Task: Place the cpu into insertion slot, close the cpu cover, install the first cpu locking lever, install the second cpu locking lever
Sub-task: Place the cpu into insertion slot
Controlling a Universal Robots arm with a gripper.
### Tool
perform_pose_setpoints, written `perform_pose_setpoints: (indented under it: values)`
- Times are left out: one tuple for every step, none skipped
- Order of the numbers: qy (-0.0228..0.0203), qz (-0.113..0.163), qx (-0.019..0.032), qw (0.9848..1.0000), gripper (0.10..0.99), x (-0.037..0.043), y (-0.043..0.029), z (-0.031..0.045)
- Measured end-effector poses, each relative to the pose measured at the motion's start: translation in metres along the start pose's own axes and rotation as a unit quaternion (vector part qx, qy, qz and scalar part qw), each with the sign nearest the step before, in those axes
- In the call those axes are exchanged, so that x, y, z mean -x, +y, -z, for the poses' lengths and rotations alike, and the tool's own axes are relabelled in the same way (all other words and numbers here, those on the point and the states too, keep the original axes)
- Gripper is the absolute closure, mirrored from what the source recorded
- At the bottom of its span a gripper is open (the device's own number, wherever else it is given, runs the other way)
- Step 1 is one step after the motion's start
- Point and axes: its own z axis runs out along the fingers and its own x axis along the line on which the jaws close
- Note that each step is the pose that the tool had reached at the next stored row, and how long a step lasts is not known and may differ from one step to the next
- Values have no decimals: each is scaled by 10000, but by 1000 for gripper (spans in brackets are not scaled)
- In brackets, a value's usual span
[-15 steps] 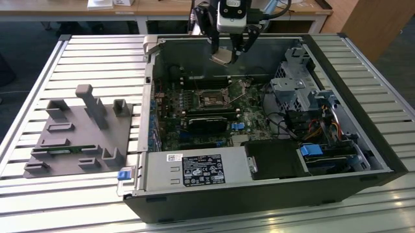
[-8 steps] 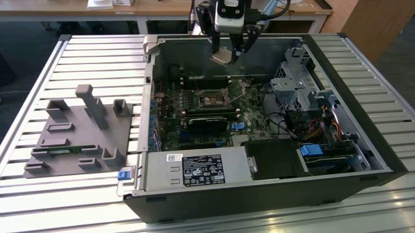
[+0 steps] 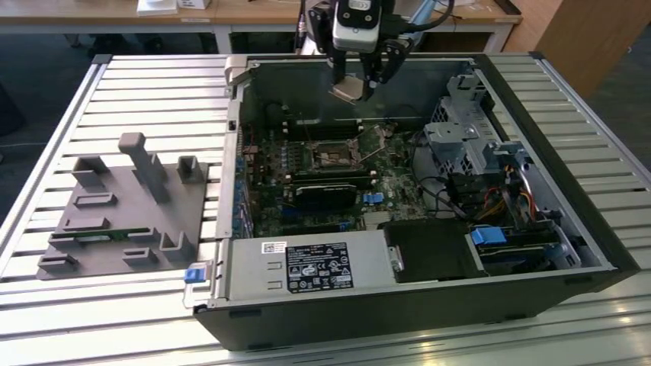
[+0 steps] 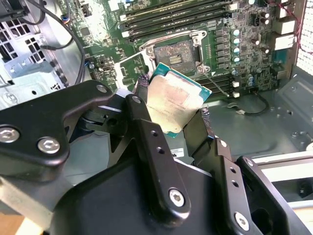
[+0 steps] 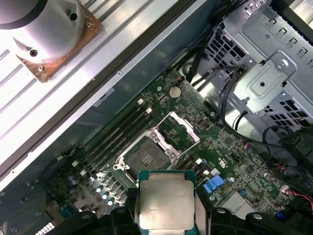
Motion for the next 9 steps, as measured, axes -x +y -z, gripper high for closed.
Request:
perform_pose_setpoints:
  values:
    - [-2,-28,0,10000,549,0,0,0]
    - [-5,-55,1,10000,549,0,0,0]
    - [-7,-82,1,10000,549,0,0,0]
    - [-10,-110,2,9999,549,0,0,0]
    - [-12,-139,3,9999,549,0,0,0]
    - [-15,-166,3,9999,549,0,0,0]
    - [-17,-190,3,9998,549,0,0,0]
    - [-19,-214,4,9998,549,0,0,0]
    - [-21,-239,4,9997,549,0,0,0]
